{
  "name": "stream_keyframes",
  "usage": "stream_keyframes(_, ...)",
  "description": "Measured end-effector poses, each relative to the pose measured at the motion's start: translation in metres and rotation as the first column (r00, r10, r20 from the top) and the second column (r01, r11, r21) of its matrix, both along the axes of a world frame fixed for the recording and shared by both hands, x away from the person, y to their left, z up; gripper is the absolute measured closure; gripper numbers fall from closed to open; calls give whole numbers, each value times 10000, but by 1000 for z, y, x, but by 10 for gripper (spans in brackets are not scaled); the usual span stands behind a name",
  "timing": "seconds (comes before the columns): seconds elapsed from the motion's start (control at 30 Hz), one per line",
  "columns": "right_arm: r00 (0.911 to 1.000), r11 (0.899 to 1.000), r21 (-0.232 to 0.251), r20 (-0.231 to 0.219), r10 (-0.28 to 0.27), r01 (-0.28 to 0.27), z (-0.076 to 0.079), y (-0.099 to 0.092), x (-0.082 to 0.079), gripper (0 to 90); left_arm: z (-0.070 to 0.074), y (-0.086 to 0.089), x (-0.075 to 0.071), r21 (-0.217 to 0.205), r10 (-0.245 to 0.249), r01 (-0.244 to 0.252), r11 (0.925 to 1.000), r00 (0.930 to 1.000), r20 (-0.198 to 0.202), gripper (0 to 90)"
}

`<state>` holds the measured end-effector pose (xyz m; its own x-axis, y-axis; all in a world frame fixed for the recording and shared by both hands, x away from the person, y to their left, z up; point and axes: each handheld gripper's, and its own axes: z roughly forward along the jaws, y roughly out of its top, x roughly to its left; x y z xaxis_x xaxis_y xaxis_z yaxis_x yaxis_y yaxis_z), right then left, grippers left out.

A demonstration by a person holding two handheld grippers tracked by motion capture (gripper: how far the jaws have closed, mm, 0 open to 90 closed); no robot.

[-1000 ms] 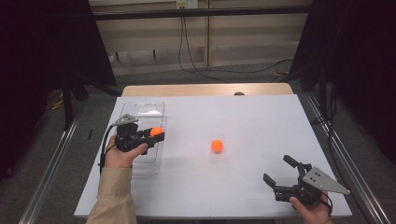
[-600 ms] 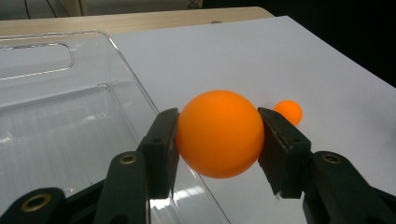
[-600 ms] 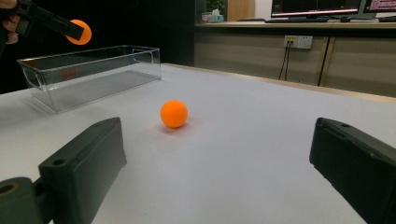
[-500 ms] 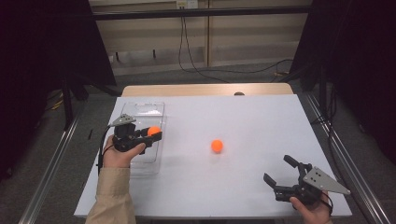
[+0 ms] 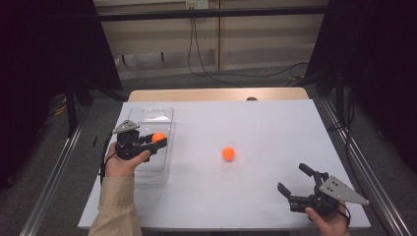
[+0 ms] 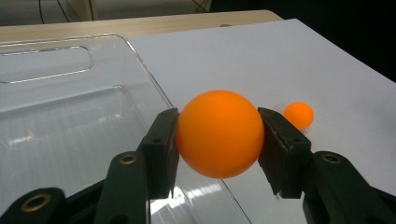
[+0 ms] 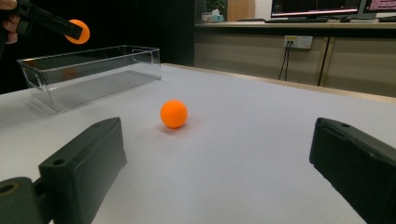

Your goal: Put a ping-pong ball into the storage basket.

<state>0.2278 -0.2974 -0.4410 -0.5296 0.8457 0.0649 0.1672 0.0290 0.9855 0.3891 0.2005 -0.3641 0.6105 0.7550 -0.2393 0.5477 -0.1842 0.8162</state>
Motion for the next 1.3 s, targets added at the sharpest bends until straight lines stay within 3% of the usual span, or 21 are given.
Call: stream_keyframes(1.3, 10000, 10000, 7, 30, 2, -2, 0, 0, 0, 29, -9, 15, 5, 380, 639, -642, 9972, 9979, 91, 511)
